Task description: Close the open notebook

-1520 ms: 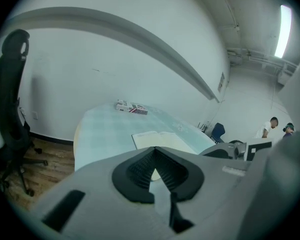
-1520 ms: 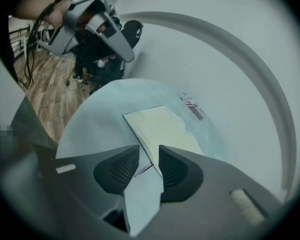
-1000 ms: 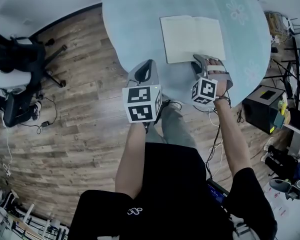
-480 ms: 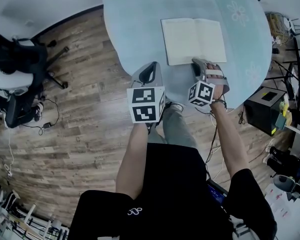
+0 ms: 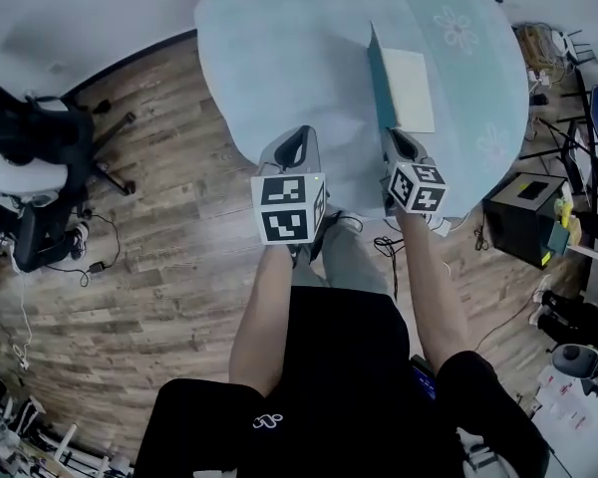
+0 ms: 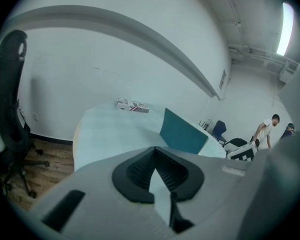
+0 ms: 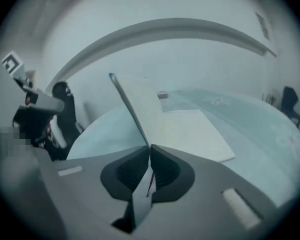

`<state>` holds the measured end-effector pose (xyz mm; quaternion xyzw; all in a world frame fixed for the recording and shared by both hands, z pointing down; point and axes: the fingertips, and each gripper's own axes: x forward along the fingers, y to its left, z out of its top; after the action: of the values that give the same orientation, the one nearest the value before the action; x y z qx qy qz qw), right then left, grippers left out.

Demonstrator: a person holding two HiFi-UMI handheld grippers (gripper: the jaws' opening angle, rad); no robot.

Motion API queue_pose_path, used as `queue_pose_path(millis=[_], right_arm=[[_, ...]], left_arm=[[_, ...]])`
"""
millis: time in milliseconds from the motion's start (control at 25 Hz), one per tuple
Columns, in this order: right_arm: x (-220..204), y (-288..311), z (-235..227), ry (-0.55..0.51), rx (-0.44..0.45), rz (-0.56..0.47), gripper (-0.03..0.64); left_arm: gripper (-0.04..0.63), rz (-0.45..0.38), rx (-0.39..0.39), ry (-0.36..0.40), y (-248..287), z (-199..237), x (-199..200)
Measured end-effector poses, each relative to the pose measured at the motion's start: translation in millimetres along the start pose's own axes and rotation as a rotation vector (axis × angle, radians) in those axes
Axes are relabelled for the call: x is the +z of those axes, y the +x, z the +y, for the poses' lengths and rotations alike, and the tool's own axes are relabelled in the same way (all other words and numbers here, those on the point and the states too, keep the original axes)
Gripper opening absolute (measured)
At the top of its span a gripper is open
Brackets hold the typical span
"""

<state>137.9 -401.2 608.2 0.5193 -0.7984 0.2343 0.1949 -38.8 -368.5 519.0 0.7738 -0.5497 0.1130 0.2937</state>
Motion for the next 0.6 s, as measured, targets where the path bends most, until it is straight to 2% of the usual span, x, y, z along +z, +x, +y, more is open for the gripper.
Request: queue_pose_path(millis=[80,240,320,400,520,600], right_arm=[[-1.9,-3.5,-12.0,0.161,-0.027,-0.033,0.012],[-7.3,-6.7,-29.3,0.407,-0.072,-0.054,0.020],[-10.0,-9.7,-37.3,0.532,-0.104,-0.060,0.063],[-9.3,-20.2,-46.0,0.640,-0.146,-0.098,0.138],[9.1,-47.8,-54.0,0.694,-0.189,-0.206,0.138],[33.3,-65.6,-54.6,0.631,-0.194,-0.273,0.126]], left_arm=[[0.003,-0.004,-0.006,0.008,0.3,-4.3,2.4],[0.003,-0.010,-0.016,0.021,0.8,-12.3,6.9],[0.003,-0.019,-0.023,0.026,1.8,-15.1,11.8],[0.003,-0.027,-0.033,0.034,2.7,-19.6,17.3],[0.003,-0.048,-0.058,0.055,5.5,-31.5,30.1],[0.003,-0.070,-0.079,0.077,7.3,-41.8,42.1]])
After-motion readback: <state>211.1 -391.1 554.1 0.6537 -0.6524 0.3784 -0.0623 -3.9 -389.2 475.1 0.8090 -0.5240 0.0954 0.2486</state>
